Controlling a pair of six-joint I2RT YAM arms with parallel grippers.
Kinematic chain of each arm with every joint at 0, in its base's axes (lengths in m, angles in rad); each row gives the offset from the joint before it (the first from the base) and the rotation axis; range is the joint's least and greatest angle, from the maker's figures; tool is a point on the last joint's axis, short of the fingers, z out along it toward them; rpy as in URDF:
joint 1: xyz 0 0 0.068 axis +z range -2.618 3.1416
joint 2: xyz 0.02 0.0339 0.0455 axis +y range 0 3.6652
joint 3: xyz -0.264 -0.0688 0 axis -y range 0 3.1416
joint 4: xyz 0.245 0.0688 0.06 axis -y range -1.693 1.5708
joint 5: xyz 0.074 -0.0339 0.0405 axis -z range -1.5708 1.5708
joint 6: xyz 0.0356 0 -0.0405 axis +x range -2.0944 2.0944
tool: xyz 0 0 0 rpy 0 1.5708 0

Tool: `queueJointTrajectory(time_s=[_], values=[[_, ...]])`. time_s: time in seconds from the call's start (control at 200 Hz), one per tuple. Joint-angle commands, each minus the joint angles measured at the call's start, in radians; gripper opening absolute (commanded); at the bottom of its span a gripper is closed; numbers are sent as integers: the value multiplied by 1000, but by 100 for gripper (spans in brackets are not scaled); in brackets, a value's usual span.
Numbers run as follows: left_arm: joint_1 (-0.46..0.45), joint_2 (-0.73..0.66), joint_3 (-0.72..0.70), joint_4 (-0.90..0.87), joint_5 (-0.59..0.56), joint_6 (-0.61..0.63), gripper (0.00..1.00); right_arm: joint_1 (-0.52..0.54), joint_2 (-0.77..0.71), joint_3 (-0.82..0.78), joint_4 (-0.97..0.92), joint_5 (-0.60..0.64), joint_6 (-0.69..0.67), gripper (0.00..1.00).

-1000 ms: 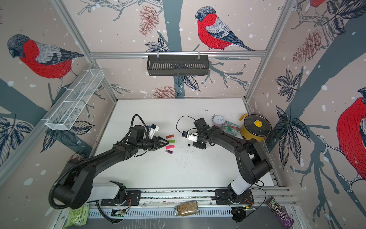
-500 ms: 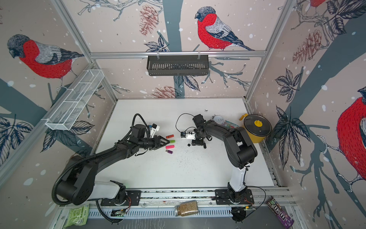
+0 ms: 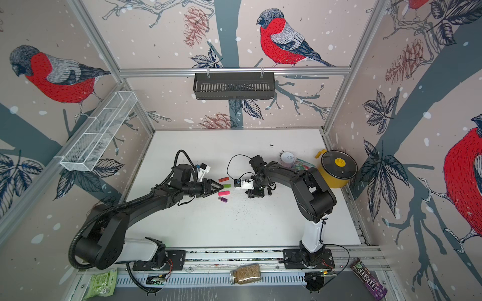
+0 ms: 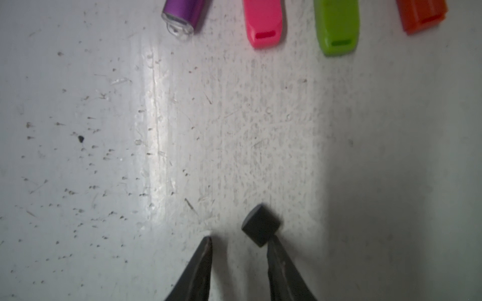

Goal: Close the usb drive cover
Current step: Pick up the cover from the center of the board.

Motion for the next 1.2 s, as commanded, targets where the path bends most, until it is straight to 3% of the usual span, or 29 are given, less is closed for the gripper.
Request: queueJointTrajectory(time_s=[0.0, 0.24, 0.48, 0.875, 1.196], values=[[-2, -7, -2, 28, 6, 5, 50, 18, -1, -16, -42, 32, 60, 35], [-2, -7, -5, 31, 5, 2, 50, 40, -58, -65, -48, 58, 103, 36], [-3, -12, -3, 28, 4, 1, 50, 34, -111, -101, 88, 135, 97, 41], [-2, -18, -11, 29, -3, -3, 50, 39, -44, -63, 126, 81, 71, 45], [-2, -14, -11, 29, -4, -4, 50, 40, -23, -53, 96, 61, 26, 41]])
